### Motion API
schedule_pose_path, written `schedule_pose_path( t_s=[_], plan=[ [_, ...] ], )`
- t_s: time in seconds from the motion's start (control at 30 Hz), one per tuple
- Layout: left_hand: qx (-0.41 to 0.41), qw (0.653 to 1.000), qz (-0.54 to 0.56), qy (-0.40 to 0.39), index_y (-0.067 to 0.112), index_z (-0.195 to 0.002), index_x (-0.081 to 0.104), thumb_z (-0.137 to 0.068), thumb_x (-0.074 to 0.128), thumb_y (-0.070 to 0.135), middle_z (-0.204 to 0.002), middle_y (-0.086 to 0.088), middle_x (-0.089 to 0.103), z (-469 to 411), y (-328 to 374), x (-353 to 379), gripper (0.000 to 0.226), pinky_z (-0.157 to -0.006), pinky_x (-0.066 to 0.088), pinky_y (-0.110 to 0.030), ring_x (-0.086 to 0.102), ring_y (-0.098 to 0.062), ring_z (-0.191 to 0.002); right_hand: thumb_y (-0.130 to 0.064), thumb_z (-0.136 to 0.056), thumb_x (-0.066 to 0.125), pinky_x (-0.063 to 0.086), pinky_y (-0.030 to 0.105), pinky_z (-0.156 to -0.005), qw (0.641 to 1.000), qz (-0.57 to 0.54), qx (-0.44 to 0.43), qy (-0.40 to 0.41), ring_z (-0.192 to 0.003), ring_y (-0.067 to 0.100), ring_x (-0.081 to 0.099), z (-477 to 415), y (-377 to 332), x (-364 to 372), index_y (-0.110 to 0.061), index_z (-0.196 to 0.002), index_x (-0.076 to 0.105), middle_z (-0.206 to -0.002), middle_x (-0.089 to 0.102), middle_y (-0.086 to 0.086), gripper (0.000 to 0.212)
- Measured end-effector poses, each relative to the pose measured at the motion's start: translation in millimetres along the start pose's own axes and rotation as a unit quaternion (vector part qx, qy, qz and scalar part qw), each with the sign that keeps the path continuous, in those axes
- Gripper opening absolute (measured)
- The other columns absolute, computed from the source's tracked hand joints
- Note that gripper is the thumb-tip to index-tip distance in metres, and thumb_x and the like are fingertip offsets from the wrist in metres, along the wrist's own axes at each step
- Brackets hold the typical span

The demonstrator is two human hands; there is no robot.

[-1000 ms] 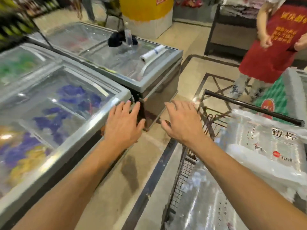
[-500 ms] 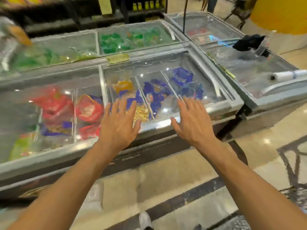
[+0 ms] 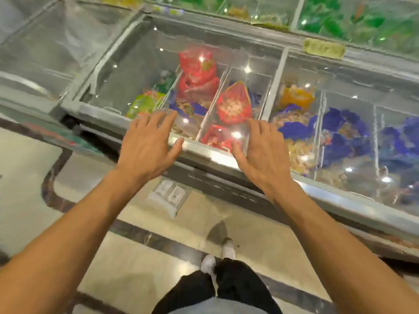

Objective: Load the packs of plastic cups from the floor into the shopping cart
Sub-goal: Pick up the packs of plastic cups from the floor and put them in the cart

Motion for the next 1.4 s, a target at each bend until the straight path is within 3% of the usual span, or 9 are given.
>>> schedule_pose_path(
  t_s=[0.27, 0.5, 0.7, 0.87, 0.97, 1.07, 1.17, 1.3, 1.4],
  plan=[
    [-0.127, 0.991, 0.029, -0.023, 0.011, -0.155, 0.049, -0.102, 0.043, 0.054, -0.136, -0.017, 0.063, 44, -108, 48, 0.069, -0.101, 0.046, -0.054, 0.057, -0.042, -0.120, -0.049, -0.099, 0.049, 0.044, 0.047, -0.081, 0.992, -0.053, -0.091, -0.063, -0.096, 0.037, 0.055, -32, -89, 89, -0.004, -0.121, 0.059, -0.110, 0.060, 0.015, 0.051],
    [-0.109, 0.992, 0.038, -0.057, 0.010, -0.150, 0.054, -0.103, 0.043, 0.053, -0.136, -0.018, 0.063, 57, -192, 137, 0.065, -0.098, 0.047, -0.053, 0.060, -0.040, -0.118, -0.043, -0.102, 0.057, 0.048, 0.046, -0.083, 0.985, -0.059, -0.129, -0.095, -0.097, 0.034, 0.057, -26, -161, 181, -0.005, -0.122, 0.060, -0.109, 0.061, 0.016, 0.043],
    [-0.056, 0.994, 0.006, -0.088, 0.014, -0.154, 0.050, -0.105, 0.038, 0.056, -0.141, -0.015, 0.061, 56, -264, 276, 0.066, -0.103, 0.046, -0.052, 0.058, -0.037, -0.124, -0.043, -0.103, 0.056, 0.047, 0.042, -0.080, 0.980, -0.072, -0.123, -0.141, -0.094, 0.030, 0.058, 10, -196, 342, -0.006, -0.125, 0.063, -0.108, 0.062, 0.011, 0.044],
    [-0.023, 0.991, -0.009, -0.131, 0.012, -0.145, 0.055, -0.105, 0.030, 0.061, -0.131, -0.014, 0.062, 60, -313, 465, 0.068, -0.100, 0.046, -0.053, 0.060, -0.038, -0.115, -0.047, -0.102, 0.052, 0.053, 0.045, -0.071, 0.978, -0.080, -0.091, -0.171, -0.085, 0.033, 0.063, 66, -181, 547, -0.003, -0.120, 0.067, -0.101, 0.065, 0.012, 0.050],
    [-0.027, 0.988, 0.005, -0.153, 0.012, -0.138, 0.059, -0.105, 0.028, 0.067, -0.123, -0.012, 0.066, 73, -334, 593, 0.071, -0.096, 0.050, -0.053, 0.064, -0.037, -0.109, -0.055, -0.100, 0.049, 0.058, 0.044, -0.071, 0.977, -0.091, -0.026, -0.190, -0.087, 0.035, 0.069, 116, -159, 669, -0.005, -0.125, 0.066, -0.099, 0.070, 0.014, 0.059],
    [-0.039, 0.985, 0.035, -0.167, 0.011, -0.135, 0.065, -0.104, 0.032, 0.070, -0.116, -0.013, 0.070, 91, -347, 716, 0.074, -0.087, 0.057, -0.048, 0.068, -0.037, -0.103, -0.064, -0.095, 0.048, 0.054, 0.048, -0.099, 0.969, -0.093, 0.065, -0.217, -0.116, 0.039, 0.065, 166, -135, 788, -0.004, -0.141, 0.061, -0.127, 0.068, 0.020, 0.077],
    [-0.034, 0.981, 0.048, -0.185, 0.013, -0.135, 0.066, -0.103, 0.020, 0.077, -0.113, -0.011, 0.071, 101, -353, 829, 0.086, -0.081, 0.059, -0.046, 0.069, -0.037, -0.098, -0.077, -0.092, 0.044, 0.044, 0.045, -0.111, 0.948, -0.096, 0.165, -0.256, -0.130, 0.034, 0.056, 201, -107, 889, -0.009, -0.153, 0.047, -0.144, 0.059, 0.016, 0.091],
    [-0.072, 0.972, 0.067, -0.213, 0.018, -0.152, 0.052, -0.094, 0.005, 0.086, -0.131, -0.009, 0.063, 95, -355, 950, 0.101, -0.096, 0.054, -0.046, 0.061, -0.033, -0.117, -0.079, -0.089, 0.052, 0.046, 0.050, -0.106, 0.919, -0.131, 0.277, -0.248, -0.134, 0.035, 0.049, 228, -72, 975, -0.009, -0.158, 0.037, -0.149, 0.051, 0.018, 0.099],
    [-0.140, 0.954, 0.135, -0.229, 0.015, -0.166, 0.029, -0.096, 0.031, 0.088, -0.160, -0.014, 0.046, 83, -356, 1013, 0.102, -0.114, 0.045, -0.050, 0.048, -0.036, -0.141, -0.081, -0.085, 0.059, 0.042, 0.056, -0.109, 0.880, -0.147, 0.373, -0.254, -0.141, 0.042, 0.046, 240, -60, 1024, -0.002, -0.159, 0.032, -0.154, 0.046, 0.024, 0.111]
  ],
)
Point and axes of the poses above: each hand's wrist, its own z-axis away from the middle knuckle, its own x-axis out of the palm, y = z × x, the point moved 7 cm from there along -z, towards the middle knuckle
